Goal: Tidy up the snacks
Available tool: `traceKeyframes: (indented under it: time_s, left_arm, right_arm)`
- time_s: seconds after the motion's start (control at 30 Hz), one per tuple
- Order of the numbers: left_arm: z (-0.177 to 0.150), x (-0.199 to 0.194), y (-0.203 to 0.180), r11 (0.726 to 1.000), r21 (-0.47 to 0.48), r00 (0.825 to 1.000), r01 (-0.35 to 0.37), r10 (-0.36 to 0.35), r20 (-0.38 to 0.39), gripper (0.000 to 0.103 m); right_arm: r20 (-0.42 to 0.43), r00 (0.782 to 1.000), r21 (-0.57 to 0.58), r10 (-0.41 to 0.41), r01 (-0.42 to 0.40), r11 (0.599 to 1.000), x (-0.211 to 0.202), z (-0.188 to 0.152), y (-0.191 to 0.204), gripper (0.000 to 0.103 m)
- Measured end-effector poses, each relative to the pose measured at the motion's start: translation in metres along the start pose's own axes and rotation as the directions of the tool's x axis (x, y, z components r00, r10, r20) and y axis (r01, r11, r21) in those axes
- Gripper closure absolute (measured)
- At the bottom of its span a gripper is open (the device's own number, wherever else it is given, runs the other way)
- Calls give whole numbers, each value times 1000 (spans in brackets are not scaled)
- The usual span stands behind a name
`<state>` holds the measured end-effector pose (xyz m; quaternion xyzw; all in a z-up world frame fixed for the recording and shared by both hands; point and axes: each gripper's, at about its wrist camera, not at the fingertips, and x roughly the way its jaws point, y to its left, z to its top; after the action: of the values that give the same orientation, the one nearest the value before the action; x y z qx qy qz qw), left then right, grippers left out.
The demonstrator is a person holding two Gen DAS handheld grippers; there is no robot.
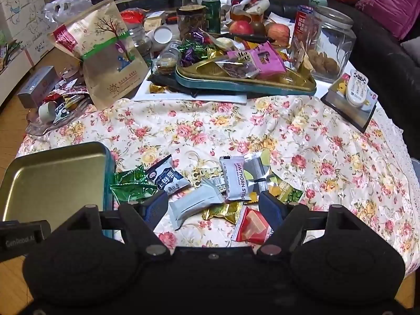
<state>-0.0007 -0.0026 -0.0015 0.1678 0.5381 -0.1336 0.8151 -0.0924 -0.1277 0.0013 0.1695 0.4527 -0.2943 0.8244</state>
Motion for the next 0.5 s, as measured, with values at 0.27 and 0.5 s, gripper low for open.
traceKeyframes:
  time_s: [0.27, 0.5]
  left_arm:
    - [0, -1, -1, 1000, 1, 1000, 6, -6, 0, 51]
    - [-1, 0, -2, 1000, 12, 1000, 4, -4, -1, 51]
  right_arm:
    - [-4, 1000, -10, 6, -6, 1000, 1, -1, 5, 23]
    - [-12, 1000, -19, 13, -13, 1000, 2, -2, 6, 23]
